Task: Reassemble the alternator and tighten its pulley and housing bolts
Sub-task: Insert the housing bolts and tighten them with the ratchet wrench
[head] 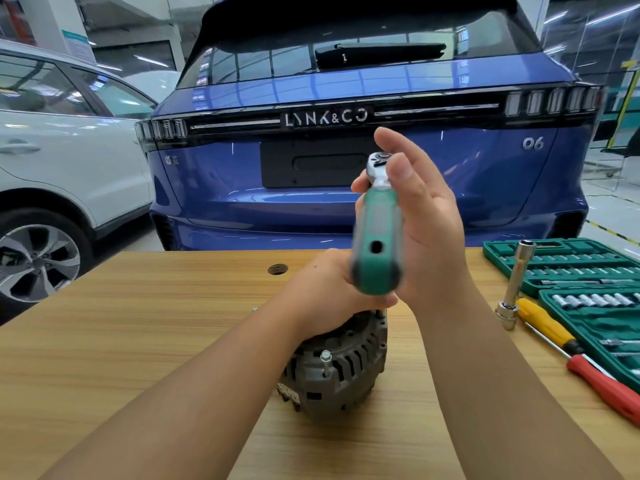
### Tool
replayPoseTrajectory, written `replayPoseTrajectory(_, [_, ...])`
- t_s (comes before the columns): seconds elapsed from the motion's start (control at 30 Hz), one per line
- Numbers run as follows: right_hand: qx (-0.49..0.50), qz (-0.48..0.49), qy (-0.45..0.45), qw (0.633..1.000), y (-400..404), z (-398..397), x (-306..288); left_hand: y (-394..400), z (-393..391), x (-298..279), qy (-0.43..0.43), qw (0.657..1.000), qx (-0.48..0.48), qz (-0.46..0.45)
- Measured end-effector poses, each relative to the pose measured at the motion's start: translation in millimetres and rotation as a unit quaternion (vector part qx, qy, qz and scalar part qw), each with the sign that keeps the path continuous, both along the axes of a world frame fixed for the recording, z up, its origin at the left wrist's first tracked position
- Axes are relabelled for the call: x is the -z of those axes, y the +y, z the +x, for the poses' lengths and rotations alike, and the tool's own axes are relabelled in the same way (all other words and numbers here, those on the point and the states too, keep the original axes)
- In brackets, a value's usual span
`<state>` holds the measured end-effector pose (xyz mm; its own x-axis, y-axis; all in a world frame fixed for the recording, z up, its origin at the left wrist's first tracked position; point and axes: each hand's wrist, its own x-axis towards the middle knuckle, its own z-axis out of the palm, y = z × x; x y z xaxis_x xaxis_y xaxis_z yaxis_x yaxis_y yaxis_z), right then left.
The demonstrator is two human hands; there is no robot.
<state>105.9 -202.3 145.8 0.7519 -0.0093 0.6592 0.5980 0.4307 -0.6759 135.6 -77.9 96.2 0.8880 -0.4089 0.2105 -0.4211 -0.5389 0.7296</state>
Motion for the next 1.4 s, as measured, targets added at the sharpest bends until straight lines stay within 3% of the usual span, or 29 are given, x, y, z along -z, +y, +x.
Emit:
replayPoseTrajectory(0.23, [0.156,-0.002,0.060,0.986,-5.9,0.6,-4.6,0.7,-6.4,-8.3,-0.013,0.996,-0.001,0.083])
replayPoseTrajectory(0.4, [-0.041,-0.011,0.079,0.996,-16.5,4.9,-4.2,5.3,-6.2,-9.7,-0.010,0.995,0.010,0.098])
replayPoseTrajectory(0.6, [0.088,-0.054,-0.053,0.993,-0.5,6.5,2.0,4.1,-9.3,-9.9,-0.011,0.996,0.003,0.092])
replayPoseTrajectory(0.7, [0.077,-0.056,-0.037,0.995,0.1,3.6,1.9,4.5,-8.9,-10.1,-0.001,0.996,0.001,0.085])
replayPoseTrajectory(0.87, [-0.060,0.003,0.036,0.998,-3.2,3.4,-6.2,5.2,-10.9,-10.8,0.016,0.997,0.002,0.072])
replayPoseTrajectory(1.17, [-0.055,-0.028,0.103,0.993,-3.8,3.7,-16.3,5.4,-9.4,-9.8,0.025,0.996,-0.009,0.080])
replayPoseTrajectory(1.27, [-0.025,0.005,0.060,0.998,-2.8,-0.5,-5.2,4.5,-8.7,-10.4,0.023,0.996,-0.006,0.085])
replayPoseTrajectory(1.4, [0.120,-0.004,0.032,0.992,-2.3,1.0,-2.5,0.2,-9.8,-12.3,0.014,0.993,0.001,0.113])
